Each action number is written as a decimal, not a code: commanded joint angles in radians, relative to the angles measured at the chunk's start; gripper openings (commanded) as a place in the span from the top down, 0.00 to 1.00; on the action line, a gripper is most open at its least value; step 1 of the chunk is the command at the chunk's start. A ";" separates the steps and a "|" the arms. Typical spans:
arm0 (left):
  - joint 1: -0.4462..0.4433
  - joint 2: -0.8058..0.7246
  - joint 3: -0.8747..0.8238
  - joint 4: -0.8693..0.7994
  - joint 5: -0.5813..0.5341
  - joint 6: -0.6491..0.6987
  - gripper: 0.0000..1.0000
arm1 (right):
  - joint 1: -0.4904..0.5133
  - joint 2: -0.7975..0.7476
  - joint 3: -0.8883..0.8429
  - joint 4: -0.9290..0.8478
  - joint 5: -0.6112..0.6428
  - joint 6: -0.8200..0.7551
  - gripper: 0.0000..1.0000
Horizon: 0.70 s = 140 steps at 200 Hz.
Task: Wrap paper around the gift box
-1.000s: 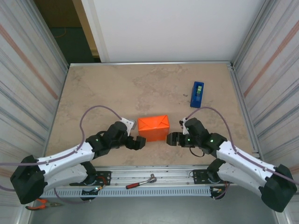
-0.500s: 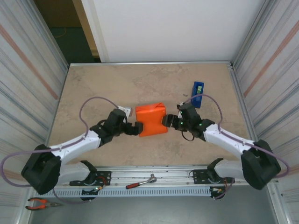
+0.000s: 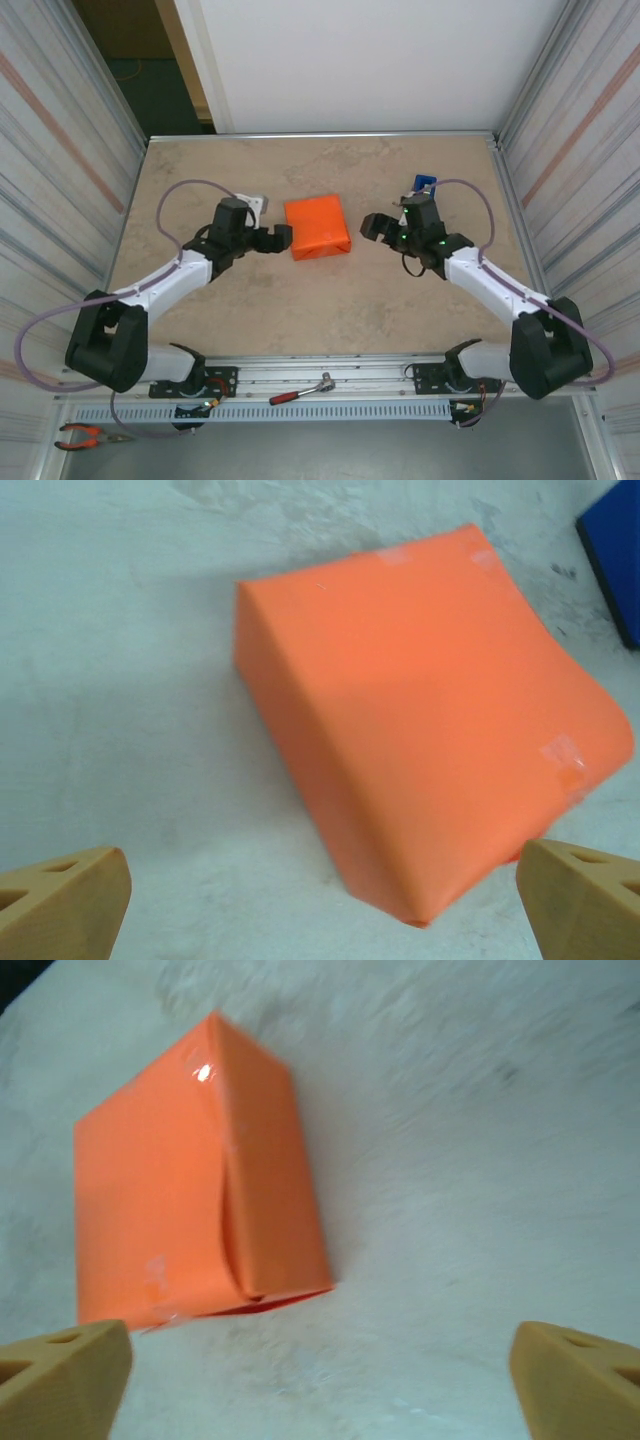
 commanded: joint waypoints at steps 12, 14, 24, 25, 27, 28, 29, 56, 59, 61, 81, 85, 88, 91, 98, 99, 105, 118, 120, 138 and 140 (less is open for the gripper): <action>0.090 -0.079 0.006 -0.044 -0.072 0.042 0.01 | -0.084 -0.086 0.004 -0.152 0.207 -0.071 0.01; 0.095 -0.082 0.006 -0.045 -0.078 0.045 0.01 | -0.093 -0.088 0.003 -0.155 0.216 -0.071 0.01; 0.122 -0.100 0.005 -0.055 -0.118 0.065 0.01 | -0.133 -0.102 -0.002 -0.163 0.250 -0.080 0.01; 0.124 -0.102 0.004 -0.056 -0.123 0.067 0.01 | -0.137 -0.102 -0.003 -0.163 0.252 -0.079 0.01; 0.129 -0.105 0.004 -0.057 -0.133 0.070 0.01 | -0.146 -0.106 -0.005 -0.161 0.256 -0.078 0.01; 0.132 -0.108 0.003 -0.057 -0.139 0.071 0.01 | -0.149 -0.107 -0.007 -0.160 0.262 -0.078 0.01; 0.135 -0.110 0.003 -0.058 -0.144 0.073 0.01 | -0.153 -0.107 -0.008 -0.159 0.264 -0.078 0.01; 0.195 -0.198 -0.079 0.059 -0.288 0.174 0.01 | -0.213 -0.140 -0.068 -0.083 0.463 -0.125 0.01; 0.201 -0.210 -0.090 0.080 -0.300 0.194 0.01 | -0.216 -0.144 -0.075 -0.074 0.487 -0.135 0.01; 0.203 -0.219 -0.102 0.098 -0.308 0.207 0.01 | -0.217 -0.145 -0.078 -0.068 0.501 -0.142 0.01; 0.240 -0.274 -0.192 0.240 -0.356 0.317 0.01 | -0.255 -0.150 -0.105 -0.023 0.591 -0.204 0.01; 0.250 -0.279 -0.199 0.248 -0.345 0.331 0.01 | -0.265 -0.149 -0.107 -0.020 0.603 -0.209 0.01; 0.260 -0.278 -0.204 0.247 -0.334 0.341 0.01 | -0.273 -0.148 -0.111 -0.015 0.610 -0.215 0.01; 0.268 -0.276 -0.205 0.244 -0.323 0.350 0.01 | -0.280 -0.145 -0.116 -0.008 0.615 -0.221 0.01; 0.288 -0.264 -0.206 0.230 -0.301 0.355 0.01 | -0.296 -0.144 -0.129 0.015 0.619 -0.241 0.01; 0.290 -0.263 -0.208 0.227 -0.298 0.354 0.01 | -0.299 -0.142 -0.133 0.018 0.620 -0.245 0.01; 0.304 -0.251 -0.208 0.217 -0.278 0.357 0.01 | -0.312 -0.138 -0.146 0.036 0.616 -0.262 0.01; 0.313 -0.226 -0.244 0.263 -0.258 0.364 0.01 | -0.332 -0.126 -0.179 0.086 0.629 -0.295 0.01; 0.313 -0.222 -0.251 0.275 -0.256 0.363 0.01 | -0.335 -0.123 -0.184 0.093 0.631 -0.298 0.01; 0.315 -0.174 -0.296 0.371 -0.239 0.365 0.01 | -0.364 -0.092 -0.224 0.154 0.622 -0.299 0.01; 0.315 -0.166 -0.299 0.379 -0.236 0.366 0.01 | -0.365 -0.087 -0.230 0.165 0.623 -0.301 0.01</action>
